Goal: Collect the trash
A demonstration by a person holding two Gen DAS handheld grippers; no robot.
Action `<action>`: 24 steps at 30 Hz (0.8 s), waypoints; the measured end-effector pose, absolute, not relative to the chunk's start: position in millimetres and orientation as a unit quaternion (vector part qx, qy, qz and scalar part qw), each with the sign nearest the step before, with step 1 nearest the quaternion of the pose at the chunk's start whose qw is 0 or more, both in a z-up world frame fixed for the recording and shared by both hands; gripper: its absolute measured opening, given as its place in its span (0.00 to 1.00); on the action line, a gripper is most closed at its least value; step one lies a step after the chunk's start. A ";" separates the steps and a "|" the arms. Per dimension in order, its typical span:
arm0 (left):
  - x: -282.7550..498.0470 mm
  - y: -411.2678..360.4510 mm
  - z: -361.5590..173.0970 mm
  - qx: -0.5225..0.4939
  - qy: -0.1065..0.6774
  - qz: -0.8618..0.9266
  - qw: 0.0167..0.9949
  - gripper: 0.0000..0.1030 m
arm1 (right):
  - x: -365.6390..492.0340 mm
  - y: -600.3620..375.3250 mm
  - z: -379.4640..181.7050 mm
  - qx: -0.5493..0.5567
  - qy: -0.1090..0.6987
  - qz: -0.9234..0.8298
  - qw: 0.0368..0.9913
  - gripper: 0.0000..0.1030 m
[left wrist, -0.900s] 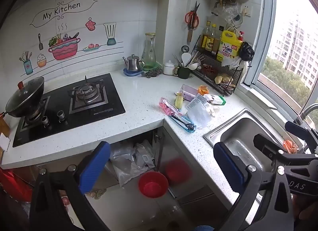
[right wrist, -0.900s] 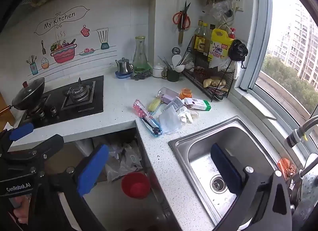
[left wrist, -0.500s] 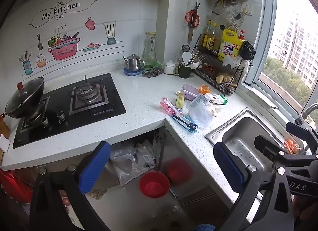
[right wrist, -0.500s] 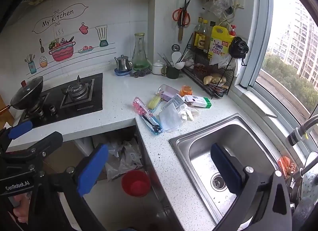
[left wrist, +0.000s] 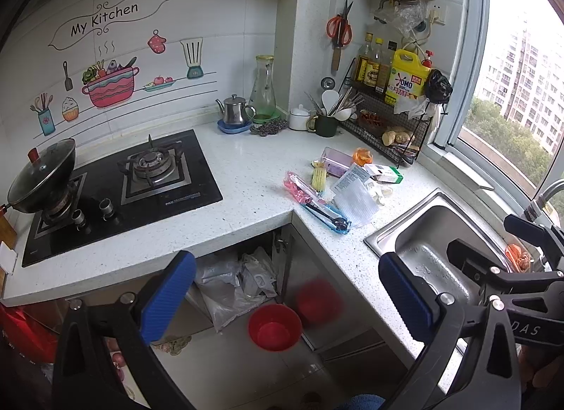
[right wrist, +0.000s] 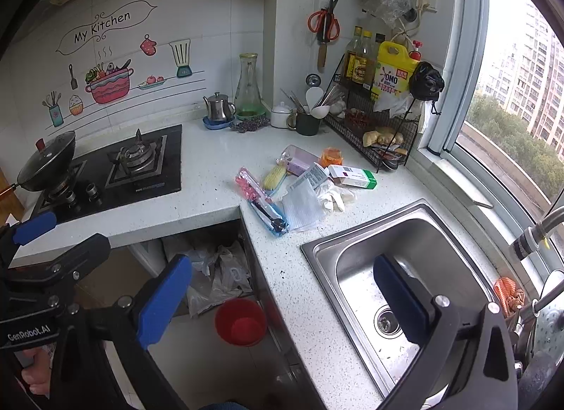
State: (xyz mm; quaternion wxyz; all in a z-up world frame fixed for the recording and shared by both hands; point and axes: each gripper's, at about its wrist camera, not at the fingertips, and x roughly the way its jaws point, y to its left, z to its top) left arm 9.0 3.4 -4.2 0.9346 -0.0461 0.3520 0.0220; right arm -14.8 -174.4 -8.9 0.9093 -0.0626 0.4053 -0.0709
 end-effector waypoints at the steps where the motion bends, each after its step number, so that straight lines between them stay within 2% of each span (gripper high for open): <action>1: 9.1 3.7 -4.2 -0.046 0.352 0.022 0.935 1.00 | -14.6 -174.3 -8.9 -0.062 0.405 -0.071 0.909 1.00; 24: 10.7 4.9 -5.6 -0.036 0.353 0.015 0.935 1.00 | -11.7 -173.9 -11.0 -0.053 0.423 -0.059 0.903 1.00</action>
